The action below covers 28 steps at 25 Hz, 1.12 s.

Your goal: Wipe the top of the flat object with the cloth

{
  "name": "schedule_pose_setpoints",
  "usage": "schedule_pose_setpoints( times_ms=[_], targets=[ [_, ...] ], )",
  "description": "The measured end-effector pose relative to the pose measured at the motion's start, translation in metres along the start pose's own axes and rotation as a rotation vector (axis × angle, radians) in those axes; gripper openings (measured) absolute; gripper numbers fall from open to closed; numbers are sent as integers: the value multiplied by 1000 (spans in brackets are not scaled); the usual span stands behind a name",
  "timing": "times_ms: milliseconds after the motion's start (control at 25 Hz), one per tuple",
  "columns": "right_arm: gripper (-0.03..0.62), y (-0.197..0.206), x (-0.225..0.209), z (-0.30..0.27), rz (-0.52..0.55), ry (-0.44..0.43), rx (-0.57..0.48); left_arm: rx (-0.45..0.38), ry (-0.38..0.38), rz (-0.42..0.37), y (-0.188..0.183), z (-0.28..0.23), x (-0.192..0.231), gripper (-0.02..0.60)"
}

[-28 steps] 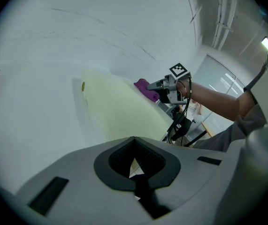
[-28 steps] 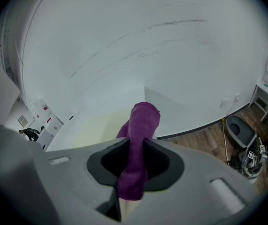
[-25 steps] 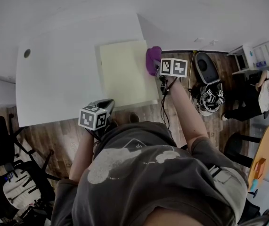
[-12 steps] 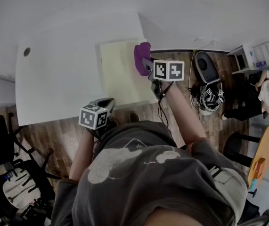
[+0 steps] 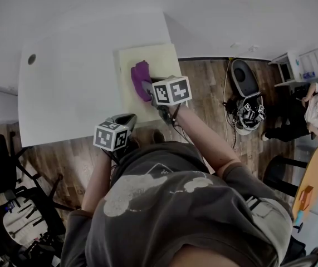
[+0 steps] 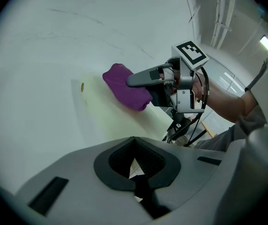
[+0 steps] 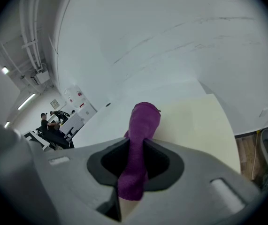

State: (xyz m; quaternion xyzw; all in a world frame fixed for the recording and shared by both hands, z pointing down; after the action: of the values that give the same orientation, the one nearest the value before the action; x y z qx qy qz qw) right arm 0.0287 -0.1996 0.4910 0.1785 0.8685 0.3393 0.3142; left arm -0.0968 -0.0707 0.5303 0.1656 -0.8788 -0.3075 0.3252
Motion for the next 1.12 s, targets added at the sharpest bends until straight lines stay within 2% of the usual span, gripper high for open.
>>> schedule_pose_setpoints(
  times_ms=[360,760,1120],
  targets=[
    [75,2,40,-23,34,-66,12,-4,2,1,3,4,4,0],
    [75,14,34,-32,17,-51,69,-2,10,3,-1,1,1,0],
    [75,17,30,-34,17,-35,79,-1,18,6,0,2,3,0]
  ],
)
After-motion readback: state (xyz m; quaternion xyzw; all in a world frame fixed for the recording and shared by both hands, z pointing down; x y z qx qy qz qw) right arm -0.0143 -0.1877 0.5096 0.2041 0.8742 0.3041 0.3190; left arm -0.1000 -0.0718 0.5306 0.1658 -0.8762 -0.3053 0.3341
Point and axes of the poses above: the fingertips, and each gripper's own axes: z backward along the fingers, x to its left, y out of its underside, the point moved 7 cm from there along z, backward along the fingers, and after that the axes turned 5 degrees about -x, right-handed, at the moved point
